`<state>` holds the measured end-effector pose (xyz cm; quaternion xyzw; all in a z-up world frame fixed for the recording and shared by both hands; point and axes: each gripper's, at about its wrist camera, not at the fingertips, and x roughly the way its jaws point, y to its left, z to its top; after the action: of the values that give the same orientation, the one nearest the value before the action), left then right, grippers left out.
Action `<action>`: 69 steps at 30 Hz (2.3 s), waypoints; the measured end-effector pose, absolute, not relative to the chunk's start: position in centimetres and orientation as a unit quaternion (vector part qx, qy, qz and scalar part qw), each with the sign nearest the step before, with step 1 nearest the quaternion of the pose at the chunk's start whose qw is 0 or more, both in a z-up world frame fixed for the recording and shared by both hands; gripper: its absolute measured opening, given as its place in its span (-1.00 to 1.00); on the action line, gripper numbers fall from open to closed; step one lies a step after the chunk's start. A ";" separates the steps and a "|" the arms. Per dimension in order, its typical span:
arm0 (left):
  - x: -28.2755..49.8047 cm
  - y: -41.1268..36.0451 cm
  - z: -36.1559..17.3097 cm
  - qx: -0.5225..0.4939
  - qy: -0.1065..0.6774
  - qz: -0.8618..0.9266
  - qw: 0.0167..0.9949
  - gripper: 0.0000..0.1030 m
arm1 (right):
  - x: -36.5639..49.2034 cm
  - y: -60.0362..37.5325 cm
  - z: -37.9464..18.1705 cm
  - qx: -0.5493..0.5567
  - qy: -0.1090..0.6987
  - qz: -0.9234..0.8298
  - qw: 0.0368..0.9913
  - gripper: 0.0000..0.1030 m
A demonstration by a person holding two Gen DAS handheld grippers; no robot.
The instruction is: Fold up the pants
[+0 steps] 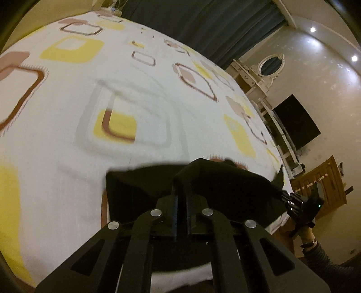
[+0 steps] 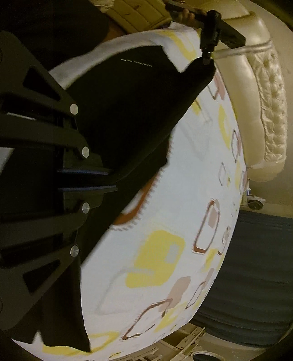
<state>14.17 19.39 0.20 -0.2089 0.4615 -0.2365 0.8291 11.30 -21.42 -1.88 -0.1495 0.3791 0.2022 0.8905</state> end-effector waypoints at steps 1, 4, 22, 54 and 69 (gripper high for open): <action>13.5 19.4 -0.2 -0.210 0.464 -0.237 0.828 -0.90 | 10.7 -21.3 -2.5 -0.153 0.385 0.202 0.887 -0.85; 11.9 19.4 -2.1 -0.217 0.480 -0.229 0.818 -0.89 | 9.1 -21.0 -4.5 -0.159 0.402 0.201 0.879 -0.85; 6.0 21.6 -7.1 -0.341 0.503 -0.175 0.775 -0.63 | 5.8 -20.5 -8.0 -0.131 0.426 0.178 0.877 -0.76; 7.2 20.2 -7.9 -0.349 0.497 -0.065 0.792 -0.85 | 5.5 -20.5 -7.6 -0.116 0.423 0.170 0.883 -0.65; 4.9 17.1 -3.6 -0.150 0.462 -0.011 0.874 -0.25 | 4.0 -31.1 -3.2 0.115 0.398 0.179 0.892 0.14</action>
<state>4.92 17.14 -3.56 -0.1498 0.4617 -0.0113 0.8742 3.97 -31.05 -3.17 0.1150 0.3985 0.1789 0.8922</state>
